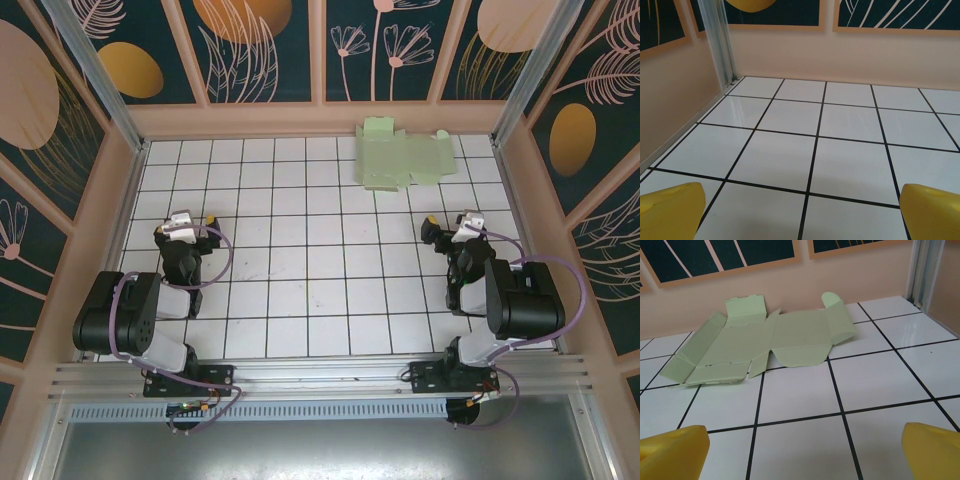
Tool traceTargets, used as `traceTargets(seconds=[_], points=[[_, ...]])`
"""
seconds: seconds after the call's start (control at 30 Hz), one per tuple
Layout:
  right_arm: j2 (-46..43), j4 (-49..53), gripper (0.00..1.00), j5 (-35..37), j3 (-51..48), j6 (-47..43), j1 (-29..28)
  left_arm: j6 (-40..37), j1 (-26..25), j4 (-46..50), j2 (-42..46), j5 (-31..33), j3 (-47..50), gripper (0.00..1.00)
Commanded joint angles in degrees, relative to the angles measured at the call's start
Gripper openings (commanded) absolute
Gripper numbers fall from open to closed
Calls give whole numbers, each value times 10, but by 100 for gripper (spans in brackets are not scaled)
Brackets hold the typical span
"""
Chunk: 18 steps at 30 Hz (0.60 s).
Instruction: Fold the paper box
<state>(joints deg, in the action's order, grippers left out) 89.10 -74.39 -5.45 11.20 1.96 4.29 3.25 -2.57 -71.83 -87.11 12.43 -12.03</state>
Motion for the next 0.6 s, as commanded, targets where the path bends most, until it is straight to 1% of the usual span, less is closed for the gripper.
traceTargets(seconds=[0.0,0.17,0.33,0.47,0.5,0.57], points=[[1,-20,99,13,7,5,-4,7,4,-20,0,-7,-11,99],[1,-19,99,13,8,5,-3,6,5,-27,2,-5,-6,99],[1,-21,99,14,7,5,-3,18,4,-24,17,28,-1,99],[0,-32,99,24,0,9,-4,20,4,-60,35,38,25,99],[-3,-40,99,25,-5,10,-4,18,4,-50,50,35,27,99],[-23,-43,99,26,-14,9,-4,20,3,12,96,39,15,99]])
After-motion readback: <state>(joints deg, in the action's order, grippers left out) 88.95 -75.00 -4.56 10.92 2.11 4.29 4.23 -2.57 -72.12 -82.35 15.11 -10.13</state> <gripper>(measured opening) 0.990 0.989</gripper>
